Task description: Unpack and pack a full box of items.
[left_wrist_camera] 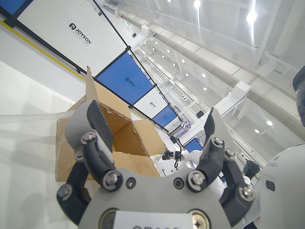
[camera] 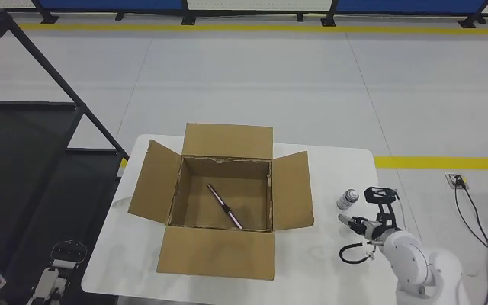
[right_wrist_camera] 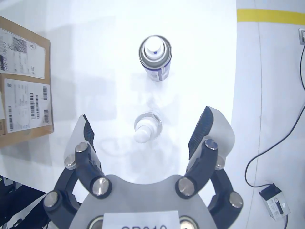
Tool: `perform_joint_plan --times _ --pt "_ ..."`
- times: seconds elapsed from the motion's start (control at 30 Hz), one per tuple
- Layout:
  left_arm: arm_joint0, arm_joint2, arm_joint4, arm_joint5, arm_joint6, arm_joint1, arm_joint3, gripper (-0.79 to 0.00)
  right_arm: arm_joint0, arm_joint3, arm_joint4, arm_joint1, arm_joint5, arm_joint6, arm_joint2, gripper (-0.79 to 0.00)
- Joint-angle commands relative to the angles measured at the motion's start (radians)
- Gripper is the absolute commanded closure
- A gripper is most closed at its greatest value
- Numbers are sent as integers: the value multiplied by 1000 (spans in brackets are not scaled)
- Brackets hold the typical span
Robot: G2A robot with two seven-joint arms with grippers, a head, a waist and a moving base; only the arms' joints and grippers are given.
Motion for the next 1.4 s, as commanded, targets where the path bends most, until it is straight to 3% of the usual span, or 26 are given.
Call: perform_joint_plan --times 0.0,0.13,0.3,0.47,0.63,0.8,0.93,1.03,1.2,1.37 --pt "0 0 0 0 0 0 0 -785 12 25 5 3 -5 8 1 -785" --pt "0 0 0 0 0 0 0 -785 28 59 16 12 -24 30 7 -388" --pt "0 0 0 0 0 0 0 -785 45 84 10 20 -21 64 -4 -265" --pt "0 0 0 0 0 0 0 -785 58 94 12 28 -15 74 -14 0" --pt "0 0 0 0 0 0 0 -785 24 -8 33 30 5 -6 -22 0" --pt "0 0 0 0 0 0 0 -785 -63 -265 33 26 49 -172 -63 0" --pt "0 0 0 0 0 0 0 -785 -136 -465 -13 21 70 -311 -156 0" --pt "0 0 0 0 0 0 0 -785 -149 -530 -60 19 42 -369 -269 0" --pt "0 0 0 0 0 0 0 -785 -12 -431 -134 11 -8 -304 -494 0" --pt "0 0 0 0 0 0 0 -785 228 -154 -150 -23 21 -201 -710 0"
